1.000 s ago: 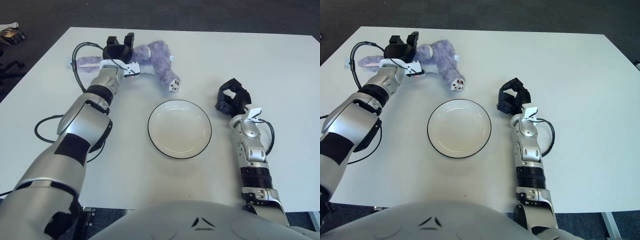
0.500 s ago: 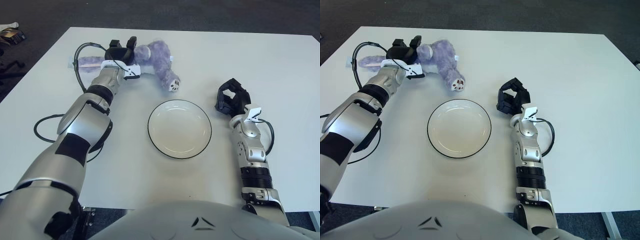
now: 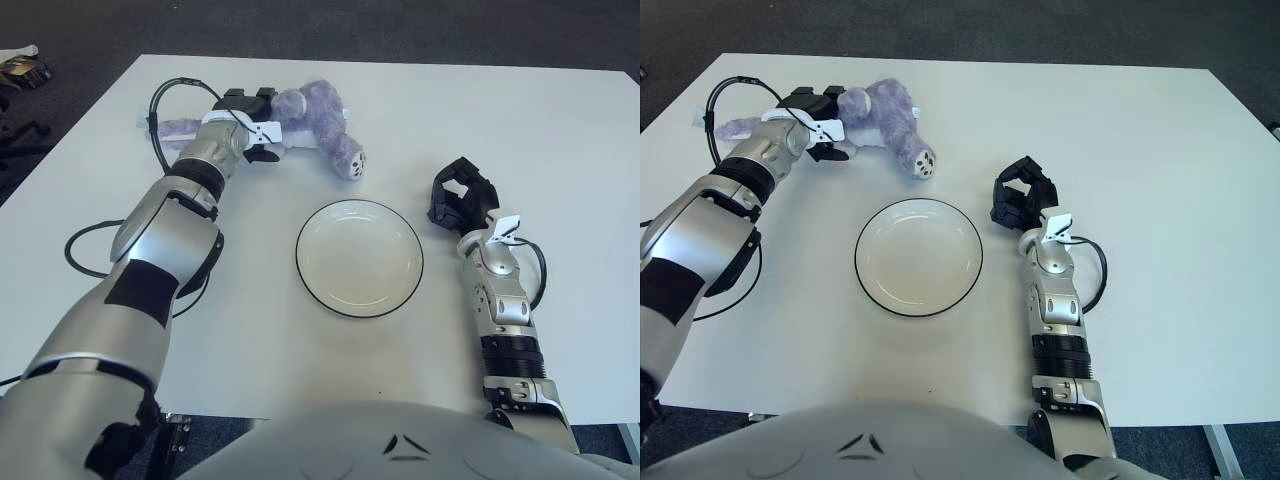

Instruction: Put the doll into the plate.

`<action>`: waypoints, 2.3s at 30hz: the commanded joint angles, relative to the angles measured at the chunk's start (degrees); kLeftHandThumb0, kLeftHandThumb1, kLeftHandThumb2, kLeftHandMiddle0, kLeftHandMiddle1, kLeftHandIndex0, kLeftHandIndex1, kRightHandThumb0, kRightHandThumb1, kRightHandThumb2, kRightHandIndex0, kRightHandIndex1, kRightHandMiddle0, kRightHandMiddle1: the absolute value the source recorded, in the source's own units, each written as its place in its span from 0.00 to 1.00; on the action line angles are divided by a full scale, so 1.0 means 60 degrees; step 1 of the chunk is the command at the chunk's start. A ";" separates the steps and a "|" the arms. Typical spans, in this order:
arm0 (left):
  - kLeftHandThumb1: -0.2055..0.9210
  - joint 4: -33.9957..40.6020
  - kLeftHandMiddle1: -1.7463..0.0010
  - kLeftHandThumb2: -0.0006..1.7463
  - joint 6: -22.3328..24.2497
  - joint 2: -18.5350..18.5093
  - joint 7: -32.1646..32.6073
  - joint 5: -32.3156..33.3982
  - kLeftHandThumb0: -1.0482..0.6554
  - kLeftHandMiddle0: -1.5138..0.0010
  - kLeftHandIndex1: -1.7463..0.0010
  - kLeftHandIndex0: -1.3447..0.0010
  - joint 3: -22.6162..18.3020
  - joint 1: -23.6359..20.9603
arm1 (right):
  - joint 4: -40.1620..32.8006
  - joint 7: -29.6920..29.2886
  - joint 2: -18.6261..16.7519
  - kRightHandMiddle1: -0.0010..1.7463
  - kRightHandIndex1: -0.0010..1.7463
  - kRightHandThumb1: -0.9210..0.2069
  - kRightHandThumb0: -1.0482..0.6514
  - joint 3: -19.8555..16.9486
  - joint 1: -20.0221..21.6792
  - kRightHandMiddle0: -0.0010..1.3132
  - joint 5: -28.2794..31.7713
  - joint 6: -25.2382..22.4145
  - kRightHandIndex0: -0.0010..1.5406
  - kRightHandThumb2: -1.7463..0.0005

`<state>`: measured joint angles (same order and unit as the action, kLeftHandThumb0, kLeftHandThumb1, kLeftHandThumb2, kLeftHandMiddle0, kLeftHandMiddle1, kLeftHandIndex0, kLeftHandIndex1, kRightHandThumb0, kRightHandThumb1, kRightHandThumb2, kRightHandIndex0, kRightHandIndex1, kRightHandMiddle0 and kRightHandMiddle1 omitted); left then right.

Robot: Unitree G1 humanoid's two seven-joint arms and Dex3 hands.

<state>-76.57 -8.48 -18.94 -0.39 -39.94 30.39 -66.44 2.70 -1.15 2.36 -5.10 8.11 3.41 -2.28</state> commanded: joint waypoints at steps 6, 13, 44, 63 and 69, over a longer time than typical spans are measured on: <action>0.36 -0.0179 0.12 0.59 -0.0125 -0.0001 -0.0924 0.0165 0.39 0.75 0.69 1.00 -0.0112 0.0156 | 0.0158 0.0179 -0.0020 1.00 1.00 0.41 0.36 -0.0018 -0.0501 0.38 0.0149 -0.0498 0.77 0.35; 0.33 -0.0187 0.15 0.62 0.0010 0.0016 -0.0844 0.0168 0.42 0.71 0.61 1.00 -0.0127 0.0190 | 0.0067 0.0268 0.0029 1.00 1.00 0.41 0.36 -0.0007 -0.0538 0.38 0.0128 -0.0560 0.77 0.35; 0.54 -0.0135 0.17 0.58 0.0250 0.0099 0.1869 -0.0518 0.88 0.53 0.02 0.99 0.0470 0.0587 | 0.0001 0.0541 0.0055 1.00 1.00 0.40 0.36 -0.0049 -0.0553 0.38 0.0315 -0.0634 0.78 0.36; 0.60 -0.0190 0.18 0.55 0.0995 0.0305 0.2439 -0.0603 0.73 0.60 0.03 0.69 0.0516 0.0728 | 0.0146 0.0715 0.0134 1.00 1.00 0.40 0.36 -0.0077 -0.0541 0.38 0.0355 -0.0516 0.77 0.35; 0.21 -0.0208 0.24 0.85 0.0955 0.0343 0.2328 -0.0230 0.63 0.41 0.00 0.46 0.0152 0.0828 | 0.0111 0.0697 0.0118 1.00 1.00 0.41 0.36 -0.0054 -0.0560 0.38 0.0315 -0.0536 0.78 0.35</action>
<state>-76.72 -3.20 -17.35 14.93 -42.43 32.27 -64.05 1.38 2.86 2.97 -5.38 7.36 5.14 -3.33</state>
